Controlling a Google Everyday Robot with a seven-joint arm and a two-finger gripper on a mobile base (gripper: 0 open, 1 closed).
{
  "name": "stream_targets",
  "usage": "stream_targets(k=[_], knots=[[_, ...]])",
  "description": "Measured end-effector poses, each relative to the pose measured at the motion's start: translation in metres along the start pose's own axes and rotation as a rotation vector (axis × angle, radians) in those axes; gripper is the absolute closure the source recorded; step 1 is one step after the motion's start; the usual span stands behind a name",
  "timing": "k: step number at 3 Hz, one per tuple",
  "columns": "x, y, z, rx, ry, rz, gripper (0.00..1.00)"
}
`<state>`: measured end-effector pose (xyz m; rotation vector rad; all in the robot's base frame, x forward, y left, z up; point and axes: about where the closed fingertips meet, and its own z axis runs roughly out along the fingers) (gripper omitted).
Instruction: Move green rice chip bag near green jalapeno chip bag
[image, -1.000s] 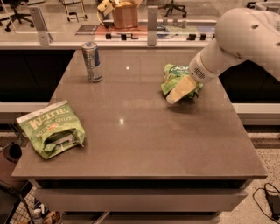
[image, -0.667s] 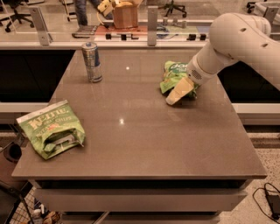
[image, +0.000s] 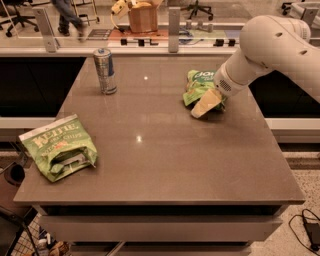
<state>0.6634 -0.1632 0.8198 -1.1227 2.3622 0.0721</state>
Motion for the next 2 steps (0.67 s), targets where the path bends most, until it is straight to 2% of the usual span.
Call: stream_targets(k=[2], knots=[[-0.0046,-0.0017,-0.0086,0.0,0.0,0.0,0.88]])
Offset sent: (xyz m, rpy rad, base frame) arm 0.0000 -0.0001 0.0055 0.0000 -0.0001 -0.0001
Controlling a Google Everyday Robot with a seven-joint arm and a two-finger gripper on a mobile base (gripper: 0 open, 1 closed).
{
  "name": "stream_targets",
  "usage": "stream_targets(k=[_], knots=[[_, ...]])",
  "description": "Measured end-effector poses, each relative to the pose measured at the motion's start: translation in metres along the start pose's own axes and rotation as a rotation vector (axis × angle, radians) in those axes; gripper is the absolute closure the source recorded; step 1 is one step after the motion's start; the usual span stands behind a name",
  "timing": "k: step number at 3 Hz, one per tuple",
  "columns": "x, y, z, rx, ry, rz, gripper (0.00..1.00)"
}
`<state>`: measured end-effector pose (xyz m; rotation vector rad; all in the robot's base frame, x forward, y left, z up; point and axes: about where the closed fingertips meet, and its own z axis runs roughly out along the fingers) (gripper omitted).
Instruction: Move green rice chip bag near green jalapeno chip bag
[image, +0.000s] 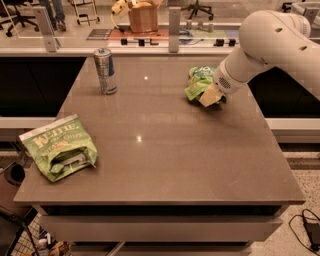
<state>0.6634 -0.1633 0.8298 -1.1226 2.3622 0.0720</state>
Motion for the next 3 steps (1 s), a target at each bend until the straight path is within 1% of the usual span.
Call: stream_targets(k=[1,2,3], knots=[[0.0,0.001,0.002,-0.003,0.001,-0.001,1.0],[0.0,0.001,0.002,-0.003,0.001,-0.001,1.0],[-0.009,0.003,-0.012,-0.029,-0.02,-0.028,1.0]])
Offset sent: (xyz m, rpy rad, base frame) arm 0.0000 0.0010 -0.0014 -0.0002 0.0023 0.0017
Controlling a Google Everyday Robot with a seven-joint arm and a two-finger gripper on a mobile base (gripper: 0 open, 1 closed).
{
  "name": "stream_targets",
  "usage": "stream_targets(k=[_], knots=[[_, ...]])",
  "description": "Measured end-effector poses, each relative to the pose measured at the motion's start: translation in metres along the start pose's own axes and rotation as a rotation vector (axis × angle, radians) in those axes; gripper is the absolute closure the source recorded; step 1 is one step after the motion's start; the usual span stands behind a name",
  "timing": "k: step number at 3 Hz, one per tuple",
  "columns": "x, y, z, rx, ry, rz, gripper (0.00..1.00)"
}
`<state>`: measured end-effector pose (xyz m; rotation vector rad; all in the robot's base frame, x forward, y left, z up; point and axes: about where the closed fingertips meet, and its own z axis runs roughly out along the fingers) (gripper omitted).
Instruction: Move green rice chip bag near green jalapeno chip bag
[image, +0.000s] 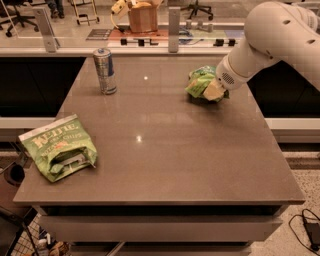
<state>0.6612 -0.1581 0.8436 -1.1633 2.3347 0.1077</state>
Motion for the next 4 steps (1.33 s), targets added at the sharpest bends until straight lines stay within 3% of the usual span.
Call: stream_targets(k=[2,3,4], knots=[[-0.015,0.023,-0.063,-0.061,-0.077,-0.072,1.0],[-0.015,0.049,-0.085,-0.086,-0.117,-0.109,1.0],[-0.013,0.09,-0.103,-0.107,-0.142,-0.154,1.0]])
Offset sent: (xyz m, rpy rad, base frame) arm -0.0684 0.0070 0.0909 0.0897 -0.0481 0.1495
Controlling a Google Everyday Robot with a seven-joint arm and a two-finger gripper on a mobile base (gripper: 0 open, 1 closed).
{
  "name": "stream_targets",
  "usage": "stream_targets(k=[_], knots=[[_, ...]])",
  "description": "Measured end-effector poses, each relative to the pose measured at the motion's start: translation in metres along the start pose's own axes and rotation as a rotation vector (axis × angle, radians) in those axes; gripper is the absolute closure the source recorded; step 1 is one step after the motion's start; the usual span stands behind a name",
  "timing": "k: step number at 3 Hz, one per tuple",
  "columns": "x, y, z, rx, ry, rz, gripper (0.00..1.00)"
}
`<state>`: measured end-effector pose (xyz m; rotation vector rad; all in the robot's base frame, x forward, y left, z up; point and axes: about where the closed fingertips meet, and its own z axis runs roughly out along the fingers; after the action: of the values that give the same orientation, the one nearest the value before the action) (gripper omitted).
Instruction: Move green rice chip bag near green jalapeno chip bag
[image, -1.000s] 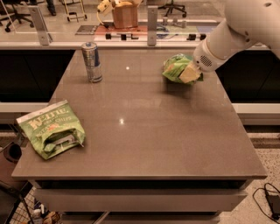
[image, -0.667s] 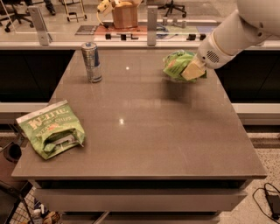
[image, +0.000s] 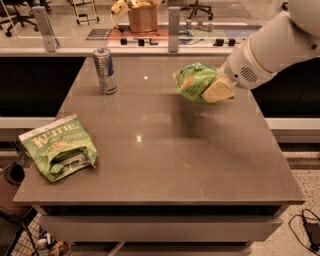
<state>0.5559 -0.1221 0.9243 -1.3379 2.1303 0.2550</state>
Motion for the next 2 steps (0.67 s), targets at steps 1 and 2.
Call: stream_targets(k=[1,2], knots=[[-0.005,0.047,-0.002,-0.039,-0.007,-0.045,1.0],[-0.013,0.089,0.008,-0.088,-0.023,-0.094,1.0]])
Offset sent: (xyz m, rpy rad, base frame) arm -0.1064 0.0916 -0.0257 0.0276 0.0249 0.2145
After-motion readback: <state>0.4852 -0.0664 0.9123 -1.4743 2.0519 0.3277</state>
